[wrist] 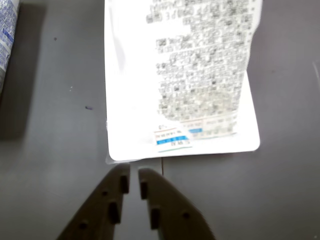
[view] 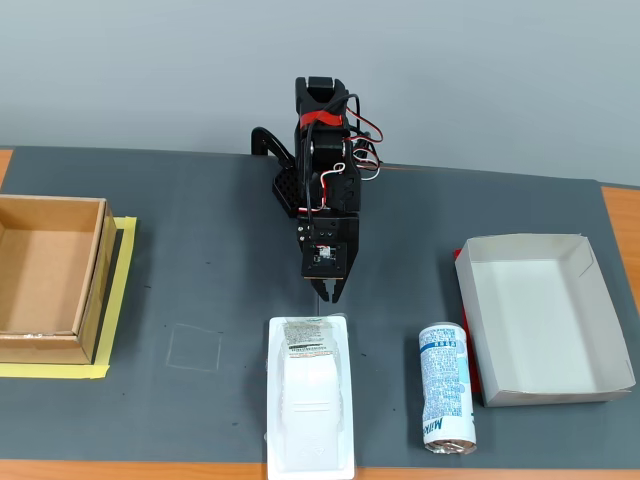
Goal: Pick the sandwich and put it in the gray box
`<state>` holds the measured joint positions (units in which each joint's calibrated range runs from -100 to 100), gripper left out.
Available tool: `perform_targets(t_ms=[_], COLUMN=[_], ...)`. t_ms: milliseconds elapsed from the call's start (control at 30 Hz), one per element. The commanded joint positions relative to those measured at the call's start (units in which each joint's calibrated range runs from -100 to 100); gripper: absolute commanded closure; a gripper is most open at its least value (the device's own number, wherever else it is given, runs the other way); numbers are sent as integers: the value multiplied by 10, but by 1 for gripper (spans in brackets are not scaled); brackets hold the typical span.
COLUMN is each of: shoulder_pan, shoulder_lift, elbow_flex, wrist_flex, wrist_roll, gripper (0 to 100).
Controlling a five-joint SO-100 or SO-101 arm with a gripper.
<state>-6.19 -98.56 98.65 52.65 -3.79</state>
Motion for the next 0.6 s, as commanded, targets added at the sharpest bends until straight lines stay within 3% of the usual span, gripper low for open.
perform_targets(t_ms=[0, 567], shoulder_pan=[4, -3], shoulder_lift=[-7, -1], elbow_flex=[2, -8], wrist_flex=[2, 2], wrist_roll=[-1, 2], gripper=[98, 98])
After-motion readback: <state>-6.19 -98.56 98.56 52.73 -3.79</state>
